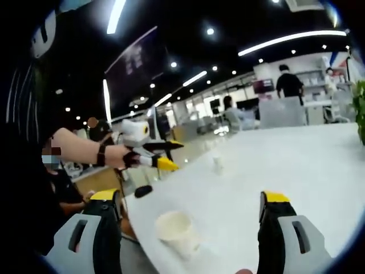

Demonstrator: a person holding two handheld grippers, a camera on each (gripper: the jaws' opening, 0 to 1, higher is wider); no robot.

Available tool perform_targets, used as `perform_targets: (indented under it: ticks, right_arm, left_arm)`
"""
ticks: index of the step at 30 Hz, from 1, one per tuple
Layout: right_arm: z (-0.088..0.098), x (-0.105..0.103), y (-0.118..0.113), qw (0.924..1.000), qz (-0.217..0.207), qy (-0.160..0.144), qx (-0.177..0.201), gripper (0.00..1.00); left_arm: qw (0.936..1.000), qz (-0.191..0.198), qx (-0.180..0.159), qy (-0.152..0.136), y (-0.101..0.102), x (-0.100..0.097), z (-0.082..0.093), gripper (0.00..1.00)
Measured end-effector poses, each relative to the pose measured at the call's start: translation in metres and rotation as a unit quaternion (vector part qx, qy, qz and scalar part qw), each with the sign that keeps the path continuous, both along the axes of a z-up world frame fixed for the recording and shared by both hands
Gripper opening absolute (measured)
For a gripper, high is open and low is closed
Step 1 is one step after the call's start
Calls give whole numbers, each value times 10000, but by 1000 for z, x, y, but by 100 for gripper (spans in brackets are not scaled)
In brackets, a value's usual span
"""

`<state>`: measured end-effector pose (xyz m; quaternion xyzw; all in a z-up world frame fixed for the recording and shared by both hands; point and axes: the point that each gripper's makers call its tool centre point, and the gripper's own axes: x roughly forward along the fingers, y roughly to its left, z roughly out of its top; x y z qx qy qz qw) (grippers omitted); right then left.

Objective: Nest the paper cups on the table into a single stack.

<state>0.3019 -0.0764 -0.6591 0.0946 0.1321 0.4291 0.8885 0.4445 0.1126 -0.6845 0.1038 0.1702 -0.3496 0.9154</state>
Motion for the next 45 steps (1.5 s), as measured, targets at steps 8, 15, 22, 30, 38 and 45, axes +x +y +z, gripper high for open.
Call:
perform_targets:
  ticks: [8,15,22,30,38,45]
  right_arm:
    - [-2,2,-15,9999,-90,97,-62,100]
    - [-8,4,-25,9996,-201,200,-89,100]
    - [-13,6,-34,9990,-313,312,-93,100]
    - [-18,8,-38,9980,-389,488,94,100]
    - [-27,10,-38,9971,-380,662,24,100]
    - [-34,11,-38,9960,-367,815,66,100]
  left_arm:
    - [9988,-71,476,82,-9,28,-25,100]
    - [9987,192,384,257,-5,55,-41,98]
    - [9977,549,257,296,9,86,-54,98]
    - [9967,736,214,267,17,114,-64,96]
    - [9954,874,117,371,26,141,-88,94]
    - [9950,903,55,425,27,153,-102,91]
